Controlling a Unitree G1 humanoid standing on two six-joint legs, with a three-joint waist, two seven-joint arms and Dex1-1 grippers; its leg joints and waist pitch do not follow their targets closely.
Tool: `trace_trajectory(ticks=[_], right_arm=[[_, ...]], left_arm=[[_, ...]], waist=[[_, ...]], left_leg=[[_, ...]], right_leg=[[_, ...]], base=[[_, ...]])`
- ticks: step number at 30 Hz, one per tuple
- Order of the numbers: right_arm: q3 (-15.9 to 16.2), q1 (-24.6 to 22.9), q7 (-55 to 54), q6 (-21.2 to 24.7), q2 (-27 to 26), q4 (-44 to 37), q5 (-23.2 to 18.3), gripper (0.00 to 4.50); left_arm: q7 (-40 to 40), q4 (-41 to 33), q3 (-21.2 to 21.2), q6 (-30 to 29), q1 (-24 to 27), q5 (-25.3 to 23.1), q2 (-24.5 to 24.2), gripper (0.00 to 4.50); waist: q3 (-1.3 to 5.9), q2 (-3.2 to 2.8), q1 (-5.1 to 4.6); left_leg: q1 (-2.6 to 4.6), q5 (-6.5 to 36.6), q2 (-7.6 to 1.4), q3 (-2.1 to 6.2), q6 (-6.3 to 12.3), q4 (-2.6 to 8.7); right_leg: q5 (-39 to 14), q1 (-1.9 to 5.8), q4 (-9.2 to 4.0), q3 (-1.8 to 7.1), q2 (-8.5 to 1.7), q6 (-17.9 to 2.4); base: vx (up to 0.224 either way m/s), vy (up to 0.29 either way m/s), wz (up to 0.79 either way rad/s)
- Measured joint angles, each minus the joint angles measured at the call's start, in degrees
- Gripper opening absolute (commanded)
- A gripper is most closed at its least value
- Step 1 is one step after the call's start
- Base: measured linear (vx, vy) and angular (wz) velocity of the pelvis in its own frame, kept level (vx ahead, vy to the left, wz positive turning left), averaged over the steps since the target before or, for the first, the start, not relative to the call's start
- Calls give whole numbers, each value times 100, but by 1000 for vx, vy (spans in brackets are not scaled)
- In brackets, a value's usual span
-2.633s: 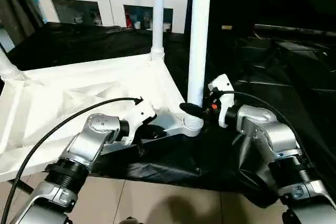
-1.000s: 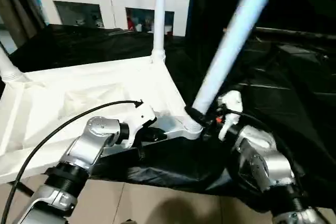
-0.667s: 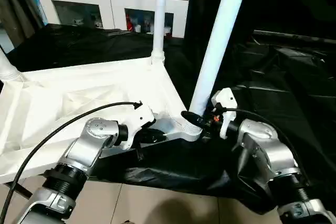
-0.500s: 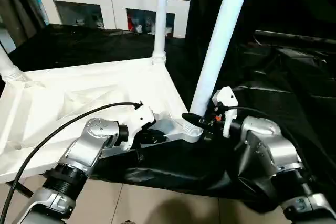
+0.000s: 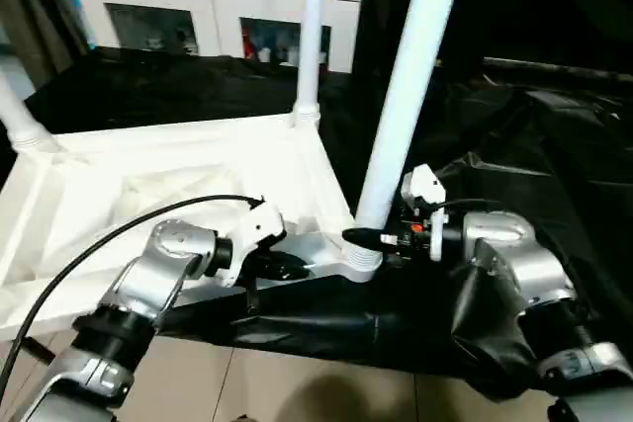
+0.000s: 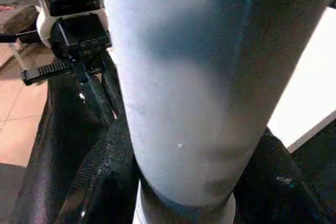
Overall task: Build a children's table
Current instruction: Rotate table base
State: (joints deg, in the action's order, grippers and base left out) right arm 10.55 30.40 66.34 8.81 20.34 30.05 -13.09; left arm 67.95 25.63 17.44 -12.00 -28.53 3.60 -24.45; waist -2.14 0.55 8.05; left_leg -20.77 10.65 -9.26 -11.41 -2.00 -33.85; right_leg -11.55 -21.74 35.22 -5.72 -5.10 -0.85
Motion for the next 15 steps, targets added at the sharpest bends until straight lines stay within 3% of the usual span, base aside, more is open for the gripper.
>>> trace_trajectory(ticks=[8,15], right_arm=[[-137,186,-494,-263,-241,558,89,189],[-347,637,-2128,-320,-844,1245,258,188]], left_arm=[[-358,441,-10,180,-171,-131,170,0],[-1046,909,-140,-48,-537,-242,428,0]], waist=[[-14,1,-13],[-72,-14,-239]], left_leg=[[88,1,0,5,-2,8],[78,1,0,30,-2,2]], right_leg=[[-21,77,-6,-2,-1,36],[-23,70,-78,-29,-2,38]], base=[[0,0,0],[-26,6,-3]])
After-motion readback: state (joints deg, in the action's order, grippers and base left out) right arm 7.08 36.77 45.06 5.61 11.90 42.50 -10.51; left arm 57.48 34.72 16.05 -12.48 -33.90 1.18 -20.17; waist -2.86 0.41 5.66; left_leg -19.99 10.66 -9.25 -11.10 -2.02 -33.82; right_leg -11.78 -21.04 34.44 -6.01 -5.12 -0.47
